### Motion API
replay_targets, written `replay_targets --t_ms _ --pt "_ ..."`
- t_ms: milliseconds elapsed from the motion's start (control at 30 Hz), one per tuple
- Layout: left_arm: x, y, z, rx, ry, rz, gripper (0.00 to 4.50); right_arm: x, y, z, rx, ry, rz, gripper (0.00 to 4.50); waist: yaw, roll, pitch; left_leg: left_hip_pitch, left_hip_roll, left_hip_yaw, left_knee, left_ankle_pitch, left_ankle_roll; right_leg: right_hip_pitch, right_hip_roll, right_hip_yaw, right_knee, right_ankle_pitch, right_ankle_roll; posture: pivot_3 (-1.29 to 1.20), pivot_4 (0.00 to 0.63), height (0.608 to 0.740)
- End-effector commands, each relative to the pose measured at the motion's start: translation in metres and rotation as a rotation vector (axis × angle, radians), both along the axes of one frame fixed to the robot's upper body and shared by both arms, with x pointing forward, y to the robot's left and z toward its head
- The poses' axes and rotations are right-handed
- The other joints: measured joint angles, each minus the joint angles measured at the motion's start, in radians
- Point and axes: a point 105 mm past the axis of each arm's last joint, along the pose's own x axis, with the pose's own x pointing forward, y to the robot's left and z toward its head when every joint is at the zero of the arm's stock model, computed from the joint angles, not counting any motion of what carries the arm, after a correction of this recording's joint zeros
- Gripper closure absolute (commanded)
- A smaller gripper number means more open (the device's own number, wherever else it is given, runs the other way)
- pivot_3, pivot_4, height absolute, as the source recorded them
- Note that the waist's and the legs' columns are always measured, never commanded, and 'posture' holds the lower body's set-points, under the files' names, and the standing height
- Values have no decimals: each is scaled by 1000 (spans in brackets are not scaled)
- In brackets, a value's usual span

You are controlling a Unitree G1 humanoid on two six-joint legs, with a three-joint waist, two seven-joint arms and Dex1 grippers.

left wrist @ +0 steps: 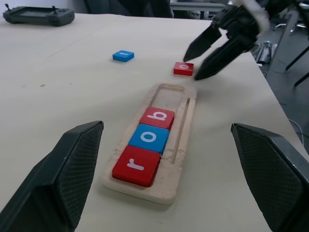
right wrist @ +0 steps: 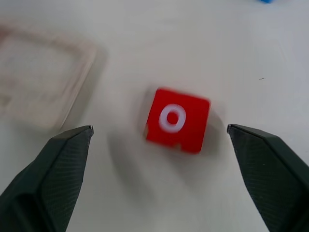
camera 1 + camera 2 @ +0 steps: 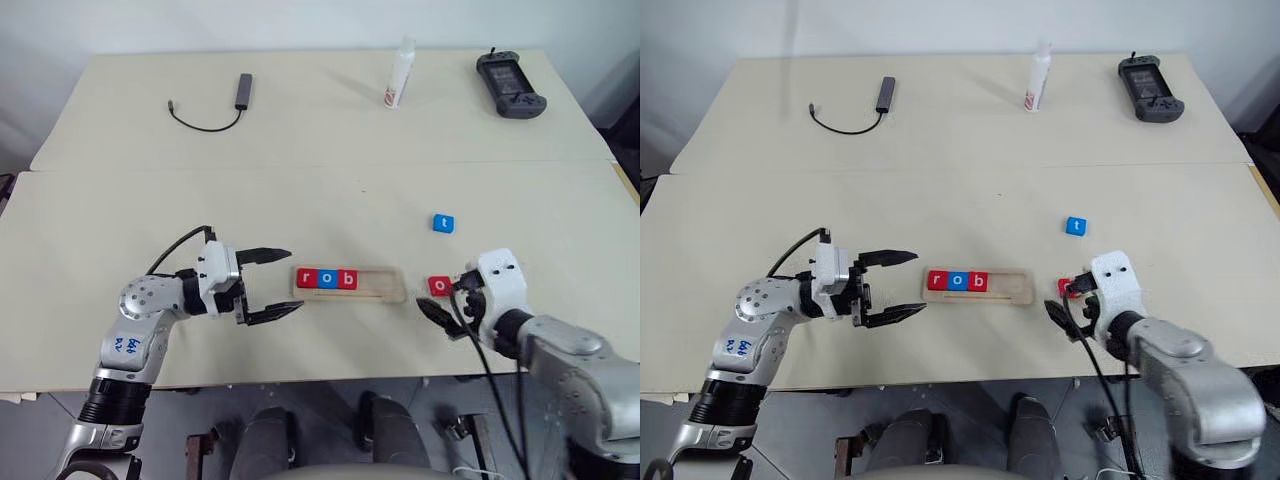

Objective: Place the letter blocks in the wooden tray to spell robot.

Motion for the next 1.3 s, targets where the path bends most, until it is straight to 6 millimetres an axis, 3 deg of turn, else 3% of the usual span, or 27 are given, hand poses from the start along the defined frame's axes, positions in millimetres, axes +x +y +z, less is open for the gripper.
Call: replay_targets --t_ms 33,133,367,733,833,1100,1167,1300 --pt "-2 -1 5 2 -37 -6 0 4 0 15 -85 -86 280 17 0 -2 0 1 0 0 0 0 0 0 0 0 0 0 0 0 150 740" --pt "-3 -4 6 -3 -43 -17 0 10 -13 14 -215 -100 515 17 -4 -3 0 1 0 0 0 0 0 1 0 0 0 0 0 0 150 740" --pt "-10 -6 7 14 -30 -69 0 25 -27 1 -231 -44 695 17 -6 -4 1 1 1 0 1 0 0 1 0 -1 0 0 0 0 150 740" --pt "-16 -3 9 27 -16 -57 0 47 -24 -13 -218 -28 753 17 7 -4 1 1 1 0 3 1 -1 2 0 -2 1 0 0 0 150 740" --pt "-17 -1 9 30 -12 -50 0 49 -20 -12 -195 -35 768 617 6 -4 0 2 2 0 3 1 -1 3 0 -2 1 0 0 0 150 740" --pt "-14 0 10 29 -21 -30 0 55 -15 -6 -207 -85 800 3051 6 -5 0 2 2 0 5 1 -1 3 0 -2 2 0 0 0 150 740" --pt "-14 0 10 28 -23 -26 0 56 -12 1 -206 -91 812 3044 7 -4 0 2 2 0 5 1 -1 3 0 -2 2 0 0 0 150 740" --pt "-13 1 10 26 -27 -7 0 54 18 31 -129 -120 881 3044 11 -4 1 1 2 0 5 1 -1 2 0 -2 2 0 0 0 150 740"
